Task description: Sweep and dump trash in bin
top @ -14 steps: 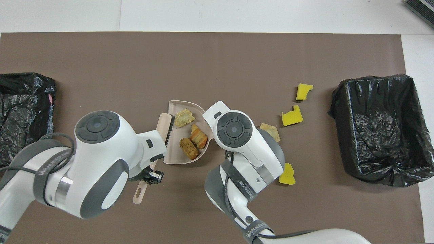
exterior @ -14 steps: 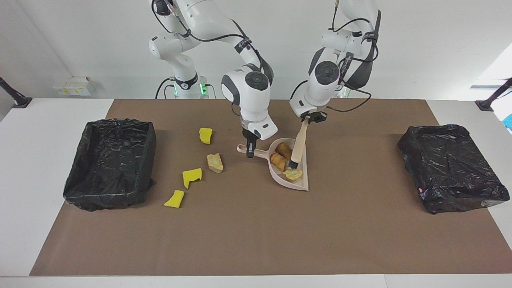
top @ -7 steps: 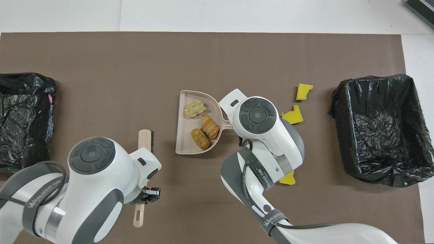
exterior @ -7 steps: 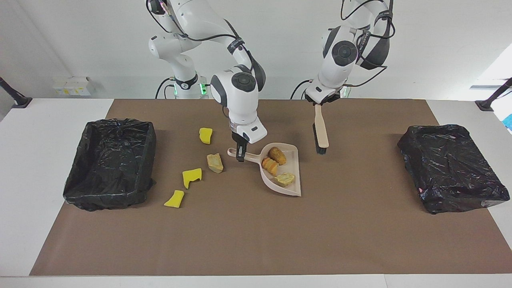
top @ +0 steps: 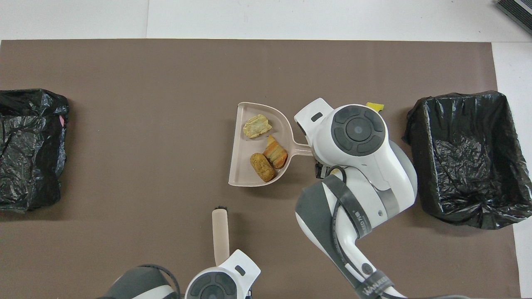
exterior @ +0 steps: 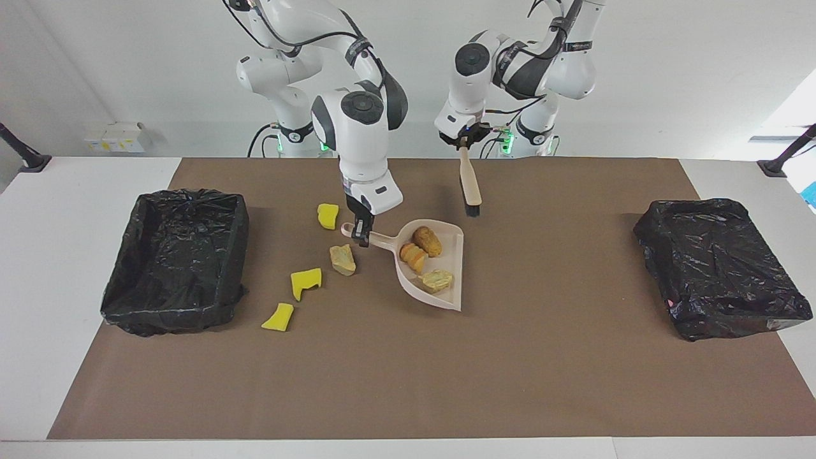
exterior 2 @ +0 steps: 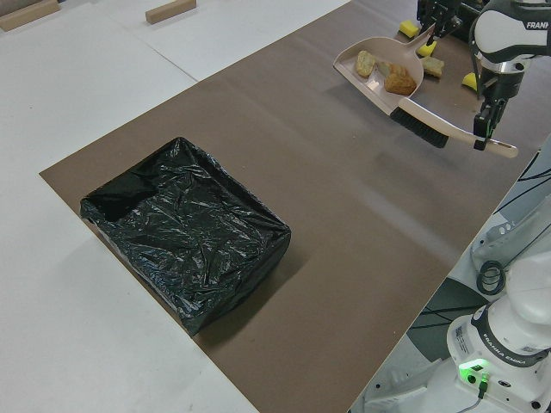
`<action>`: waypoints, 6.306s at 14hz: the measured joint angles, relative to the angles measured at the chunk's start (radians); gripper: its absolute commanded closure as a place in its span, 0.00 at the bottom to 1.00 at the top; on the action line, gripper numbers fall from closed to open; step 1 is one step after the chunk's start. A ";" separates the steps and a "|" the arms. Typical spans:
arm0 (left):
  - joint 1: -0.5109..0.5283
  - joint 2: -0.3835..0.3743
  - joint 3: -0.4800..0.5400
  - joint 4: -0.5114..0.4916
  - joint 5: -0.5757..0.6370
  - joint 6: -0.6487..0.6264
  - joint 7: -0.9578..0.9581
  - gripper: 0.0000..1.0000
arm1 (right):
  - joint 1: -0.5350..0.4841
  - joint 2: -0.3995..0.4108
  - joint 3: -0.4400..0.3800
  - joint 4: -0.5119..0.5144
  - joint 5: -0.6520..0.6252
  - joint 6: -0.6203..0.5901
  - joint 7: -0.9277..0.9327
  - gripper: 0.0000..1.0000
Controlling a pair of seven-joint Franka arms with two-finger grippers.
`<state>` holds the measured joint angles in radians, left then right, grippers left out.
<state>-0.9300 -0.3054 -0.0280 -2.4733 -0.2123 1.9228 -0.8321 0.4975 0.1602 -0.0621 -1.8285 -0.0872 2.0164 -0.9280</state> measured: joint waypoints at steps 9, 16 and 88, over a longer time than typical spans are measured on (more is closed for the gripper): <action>-0.129 0.000 0.005 -0.126 -0.104 0.139 -0.050 1.00 | -0.338 -0.094 -0.008 0.013 0.000 -0.118 -0.447 1.00; -0.129 0.003 0.009 -0.126 -0.105 0.142 -0.046 0.70 | -0.627 -0.101 -0.015 0.023 -0.033 -0.119 -0.781 1.00; 0.833 0.274 0.054 1.022 0.191 -0.541 0.931 0.00 | 0.217 0.370 0.050 0.324 0.077 0.086 1.658 0.00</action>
<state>-0.0966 -0.0314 0.0264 -1.4512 -0.0211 1.3818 0.0987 0.7141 0.5301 -0.0120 -1.5047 -0.0100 2.1028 0.7305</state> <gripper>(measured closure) 0.000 0.423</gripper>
